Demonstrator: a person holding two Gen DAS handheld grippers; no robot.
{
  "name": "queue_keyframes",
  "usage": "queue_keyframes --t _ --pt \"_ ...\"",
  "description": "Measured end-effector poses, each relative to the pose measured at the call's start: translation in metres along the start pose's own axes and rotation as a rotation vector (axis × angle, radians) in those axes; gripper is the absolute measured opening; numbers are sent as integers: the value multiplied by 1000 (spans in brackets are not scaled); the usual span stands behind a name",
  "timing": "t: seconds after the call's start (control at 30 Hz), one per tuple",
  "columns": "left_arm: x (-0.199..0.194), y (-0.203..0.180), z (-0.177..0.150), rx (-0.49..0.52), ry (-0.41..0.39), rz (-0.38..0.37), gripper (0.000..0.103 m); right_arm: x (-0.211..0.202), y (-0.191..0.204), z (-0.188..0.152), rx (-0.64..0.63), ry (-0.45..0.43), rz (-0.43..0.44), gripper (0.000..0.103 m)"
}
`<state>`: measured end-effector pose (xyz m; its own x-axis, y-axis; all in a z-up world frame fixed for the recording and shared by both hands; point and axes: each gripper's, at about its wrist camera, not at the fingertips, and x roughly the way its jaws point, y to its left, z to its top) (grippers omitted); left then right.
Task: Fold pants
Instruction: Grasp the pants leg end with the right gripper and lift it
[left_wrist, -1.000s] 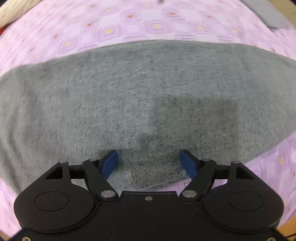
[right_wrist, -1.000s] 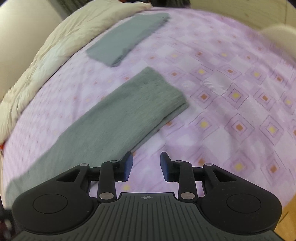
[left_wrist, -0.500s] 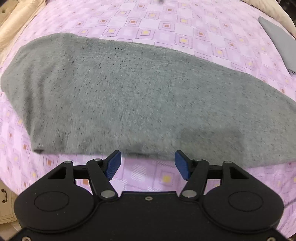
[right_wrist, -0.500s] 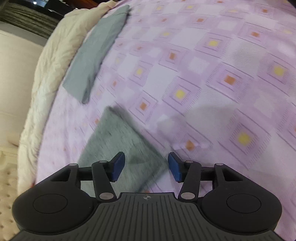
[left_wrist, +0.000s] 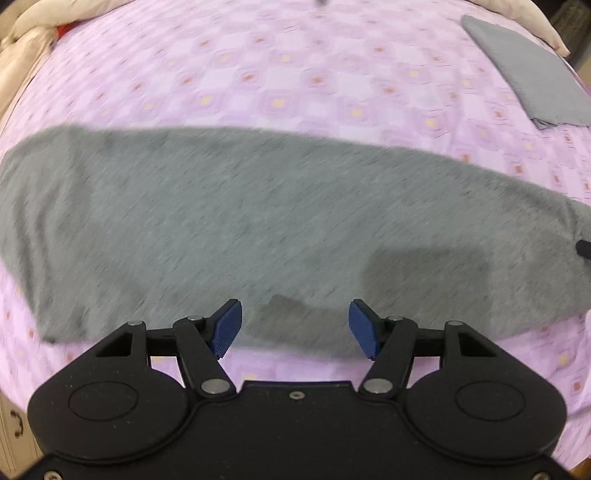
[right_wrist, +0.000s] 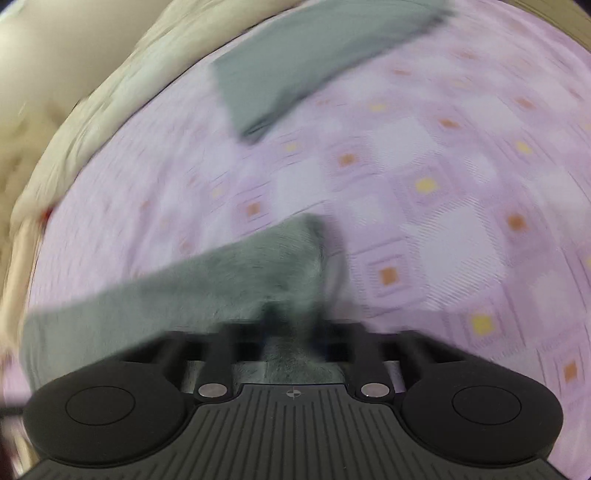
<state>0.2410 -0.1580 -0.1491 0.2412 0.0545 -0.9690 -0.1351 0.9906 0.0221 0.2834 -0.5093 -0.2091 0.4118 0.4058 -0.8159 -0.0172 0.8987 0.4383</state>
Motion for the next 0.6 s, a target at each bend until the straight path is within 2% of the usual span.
queue_keyframes --t 0.1,0.3,0.47,0.6 --pt "7 -22 19 48 -14 3 66 -15 9 1 -50 -29 7 8" --pt "39 -58 58 135 -15 36 66 -43 11 8 -22 -80 59 8" --pt "65 -76 75 163 5 69 67 -51 15 9 20 -91 82 8" --pt "64 -78 80 184 0 74 67 -55 20 10 31 -94 83 8"
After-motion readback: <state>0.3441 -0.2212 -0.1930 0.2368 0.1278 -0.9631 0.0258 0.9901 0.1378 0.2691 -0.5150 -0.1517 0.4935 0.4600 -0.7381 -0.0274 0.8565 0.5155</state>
